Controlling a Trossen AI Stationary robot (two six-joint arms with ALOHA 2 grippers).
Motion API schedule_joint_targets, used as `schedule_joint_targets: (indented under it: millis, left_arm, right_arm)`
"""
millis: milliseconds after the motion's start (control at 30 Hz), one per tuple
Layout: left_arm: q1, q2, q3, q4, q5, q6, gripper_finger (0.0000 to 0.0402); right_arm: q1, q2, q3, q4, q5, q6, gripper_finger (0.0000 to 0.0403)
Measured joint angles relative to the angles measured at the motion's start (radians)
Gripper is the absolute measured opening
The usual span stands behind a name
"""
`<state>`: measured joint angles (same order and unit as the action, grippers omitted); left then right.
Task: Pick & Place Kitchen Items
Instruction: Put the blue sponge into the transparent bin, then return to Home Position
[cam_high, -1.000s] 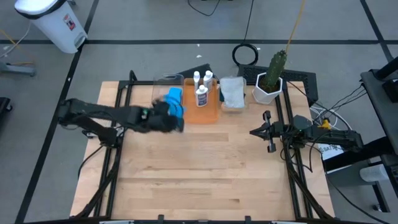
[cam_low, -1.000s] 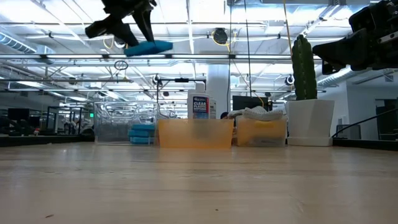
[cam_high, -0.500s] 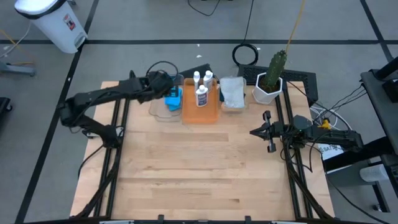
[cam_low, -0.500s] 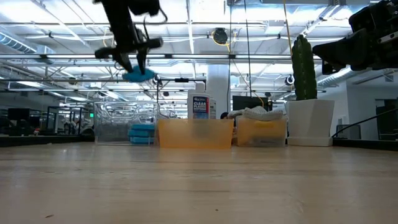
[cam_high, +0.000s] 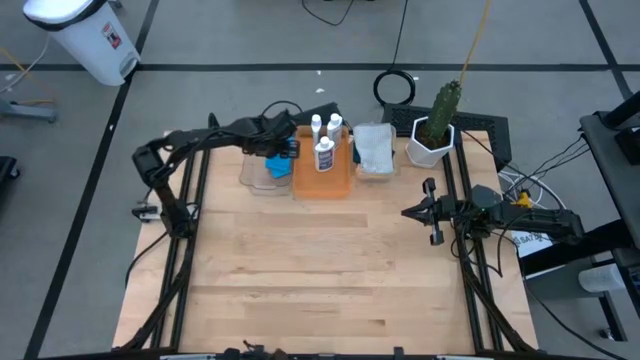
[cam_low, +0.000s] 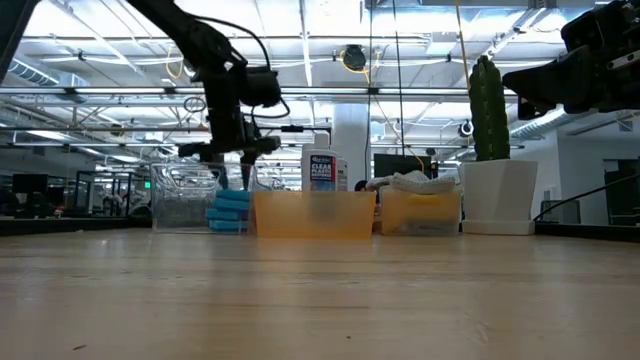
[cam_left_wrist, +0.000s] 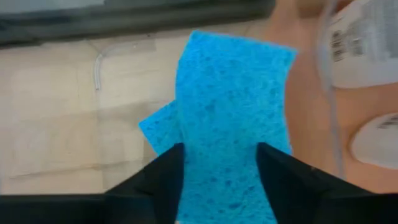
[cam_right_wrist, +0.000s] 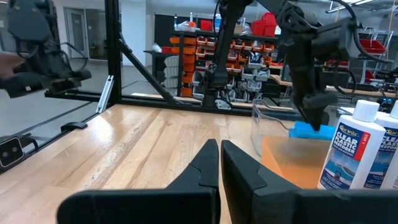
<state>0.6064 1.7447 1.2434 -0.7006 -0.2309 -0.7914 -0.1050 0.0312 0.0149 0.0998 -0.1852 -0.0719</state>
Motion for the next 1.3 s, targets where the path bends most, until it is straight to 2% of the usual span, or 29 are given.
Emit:
schedule_joint_targets:
  millis: [200,400,567,700,867,1000,1100,1167,1300]
  left_arm:
    - [0.038,-0.004,0.0,-0.01,0.092,0.035,0.0279]
    - [0.048,-0.102,0.0,-0.006,0.16,0.093,0.0322]
    - [0.045,-0.245,0.0,-0.009,0.204,0.131,0.0337]
    - [0.039,-0.383,0.0,-0.012,0.322,0.167,0.0334]
    - [0.033,-0.563,0.0,0.011,0.505,0.14,0.0329]
    - [0.03,-0.704,0.002,0.015,0.584,0.139,0.0332]
    - [-0.003,-0.804,0.002,-0.035,0.582,0.175,0.0332]
    - [-0.052,-0.862,0.002,-0.093,0.546,0.225,0.033]
    - [-0.203,-0.951,-0.052,-0.141,0.361,0.266,0.0329]
  right_arm:
    - [0.0,0.0,0.0,0.0,0.0,0.0,0.0]
    - [0.0,0.0,0.0,0.0,0.0,0.0,0.0]
    - [0.0,0.0,0.0,0.0,0.0,0.0,0.0]
    - [0.0,0.0,0.0,0.0,0.0,0.0,0.0]
    - [0.0,0.0,0.0,0.0,0.0,0.0,0.0]
    - [0.0,0.0,0.0,0.0,0.0,0.0,0.0]
    - [0.0,0.0,0.0,0.0,0.0,0.0,0.0]
    - [0.0,0.0,0.0,0.0,0.0,0.0,0.0]
    - [0.0,0.0,0.0,0.0,0.0,0.0,0.0]
